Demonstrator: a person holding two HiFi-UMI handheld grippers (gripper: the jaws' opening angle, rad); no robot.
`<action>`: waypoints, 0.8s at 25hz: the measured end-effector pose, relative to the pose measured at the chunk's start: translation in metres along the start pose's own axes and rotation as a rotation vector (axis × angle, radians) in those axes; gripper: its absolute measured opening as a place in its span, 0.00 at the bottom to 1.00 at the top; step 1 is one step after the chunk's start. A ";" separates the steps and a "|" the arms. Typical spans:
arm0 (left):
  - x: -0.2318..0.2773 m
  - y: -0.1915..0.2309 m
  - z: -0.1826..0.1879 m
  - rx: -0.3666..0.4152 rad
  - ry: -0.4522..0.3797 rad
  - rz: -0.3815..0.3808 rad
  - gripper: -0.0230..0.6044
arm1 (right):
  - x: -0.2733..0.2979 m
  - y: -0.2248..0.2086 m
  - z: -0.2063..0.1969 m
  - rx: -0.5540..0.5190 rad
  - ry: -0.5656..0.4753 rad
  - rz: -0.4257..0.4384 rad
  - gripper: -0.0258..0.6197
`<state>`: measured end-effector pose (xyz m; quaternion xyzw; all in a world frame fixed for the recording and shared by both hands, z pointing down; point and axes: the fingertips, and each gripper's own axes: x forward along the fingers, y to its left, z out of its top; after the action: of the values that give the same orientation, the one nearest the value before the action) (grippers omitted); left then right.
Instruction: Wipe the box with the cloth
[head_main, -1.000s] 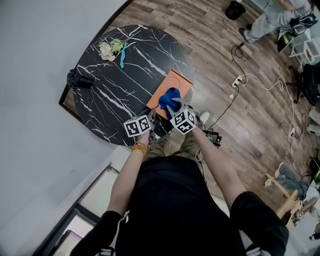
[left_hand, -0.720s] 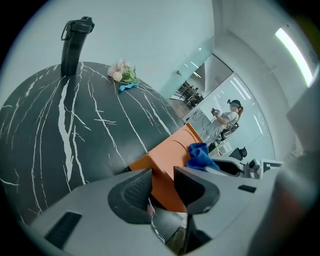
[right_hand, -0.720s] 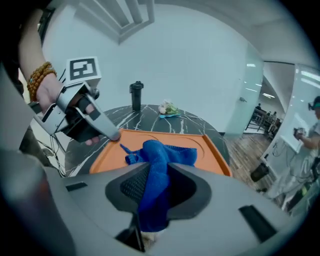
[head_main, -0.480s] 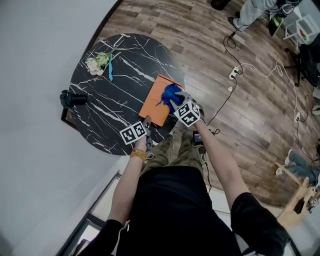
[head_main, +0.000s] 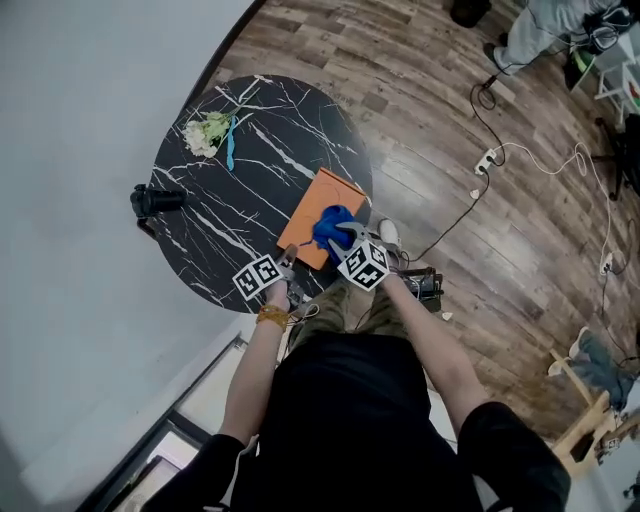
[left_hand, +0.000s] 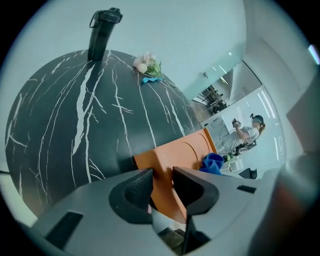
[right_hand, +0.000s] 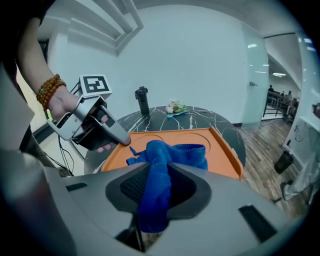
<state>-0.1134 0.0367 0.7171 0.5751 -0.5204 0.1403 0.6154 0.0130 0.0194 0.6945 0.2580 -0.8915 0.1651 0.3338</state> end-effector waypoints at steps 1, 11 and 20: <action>0.000 0.000 0.001 -0.019 0.000 -0.001 0.23 | 0.000 -0.001 0.001 -0.003 0.001 0.035 0.17; -0.009 -0.004 0.005 0.048 -0.043 0.195 0.24 | -0.021 -0.127 0.069 0.116 -0.204 0.115 0.17; -0.009 -0.011 0.006 0.221 -0.024 0.383 0.24 | 0.022 -0.165 0.060 0.489 -0.148 0.348 0.17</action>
<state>-0.1113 0.0322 0.7023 0.5312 -0.6090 0.3039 0.5046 0.0621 -0.1502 0.6858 0.1856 -0.8781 0.4099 0.1626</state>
